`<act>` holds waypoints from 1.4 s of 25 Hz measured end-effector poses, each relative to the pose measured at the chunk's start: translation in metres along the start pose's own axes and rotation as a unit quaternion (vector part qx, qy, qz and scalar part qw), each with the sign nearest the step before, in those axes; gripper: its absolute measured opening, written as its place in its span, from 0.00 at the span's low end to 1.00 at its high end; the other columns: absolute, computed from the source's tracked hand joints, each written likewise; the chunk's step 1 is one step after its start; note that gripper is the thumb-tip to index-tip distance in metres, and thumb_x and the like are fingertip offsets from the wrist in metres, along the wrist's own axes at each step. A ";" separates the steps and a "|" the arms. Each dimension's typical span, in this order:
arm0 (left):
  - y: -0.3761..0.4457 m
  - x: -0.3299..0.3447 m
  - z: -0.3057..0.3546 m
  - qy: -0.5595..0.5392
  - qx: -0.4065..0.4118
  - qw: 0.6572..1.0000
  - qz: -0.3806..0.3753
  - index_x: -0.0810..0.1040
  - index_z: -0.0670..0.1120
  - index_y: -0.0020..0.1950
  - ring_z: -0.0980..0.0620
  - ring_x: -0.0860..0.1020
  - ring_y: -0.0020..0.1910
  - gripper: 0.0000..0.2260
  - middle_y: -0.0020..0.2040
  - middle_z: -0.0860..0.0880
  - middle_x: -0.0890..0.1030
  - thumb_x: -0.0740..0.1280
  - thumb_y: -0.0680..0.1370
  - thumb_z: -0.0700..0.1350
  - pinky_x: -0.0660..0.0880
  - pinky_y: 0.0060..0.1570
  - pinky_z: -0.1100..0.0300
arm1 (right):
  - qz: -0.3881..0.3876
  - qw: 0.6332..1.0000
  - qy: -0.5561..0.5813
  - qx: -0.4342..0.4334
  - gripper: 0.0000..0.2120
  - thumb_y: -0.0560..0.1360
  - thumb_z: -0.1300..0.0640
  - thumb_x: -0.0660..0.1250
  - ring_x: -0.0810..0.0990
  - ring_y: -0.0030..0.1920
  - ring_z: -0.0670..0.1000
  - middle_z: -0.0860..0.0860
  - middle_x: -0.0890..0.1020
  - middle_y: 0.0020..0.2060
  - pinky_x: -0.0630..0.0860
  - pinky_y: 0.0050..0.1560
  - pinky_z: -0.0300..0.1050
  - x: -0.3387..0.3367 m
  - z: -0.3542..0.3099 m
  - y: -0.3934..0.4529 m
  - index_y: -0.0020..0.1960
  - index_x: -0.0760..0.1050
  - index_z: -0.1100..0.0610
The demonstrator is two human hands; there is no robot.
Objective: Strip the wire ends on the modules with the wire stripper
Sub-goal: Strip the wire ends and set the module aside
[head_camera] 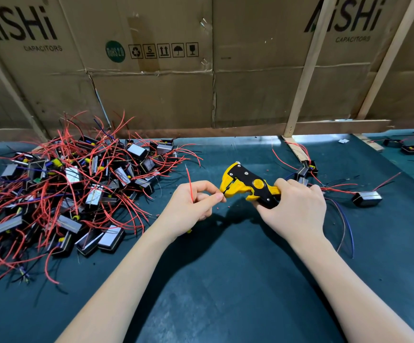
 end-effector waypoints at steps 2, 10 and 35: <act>0.000 0.000 0.000 0.003 -0.002 1.000 -0.003 0.80 0.38 0.46 0.55 0.59 0.24 0.08 0.22 0.53 0.64 0.65 0.81 0.40 0.59 0.26 0.68 | -0.003 1.000 0.006 -0.002 0.21 0.63 0.42 0.77 0.74 0.28 0.59 0.52 0.75 0.26 0.64 0.39 0.48 -0.001 0.000 0.000 0.32 0.72 0.57; -0.003 -0.004 0.008 -0.020 0.006 0.999 -0.028 0.80 0.40 0.44 0.54 0.58 0.23 0.08 0.22 0.52 0.63 0.65 0.81 0.39 0.60 0.26 0.70 | -0.035 0.997 0.066 0.002 0.23 0.63 0.43 0.77 0.74 0.31 0.62 0.54 0.76 0.26 0.62 0.34 0.44 -0.002 0.000 0.000 0.30 0.70 0.59; -0.004 0.025 0.017 -0.046 0.084 0.987 -0.133 0.51 0.53 0.78 0.56 0.70 0.72 0.42 0.74 0.51 0.70 0.73 0.73 0.36 0.68 0.69 0.59 | 0.054 0.902 0.313 0.292 0.23 0.69 0.36 0.72 0.70 0.30 0.47 0.46 0.72 0.24 0.66 0.36 0.46 -0.027 0.044 0.018 0.35 0.74 0.57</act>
Point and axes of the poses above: each hand's wrist, its own y-axis towards the middle knuckle, its own x-axis out of the palm, z = x × y, the point moved 1 cm from there along y, towards the middle knuckle
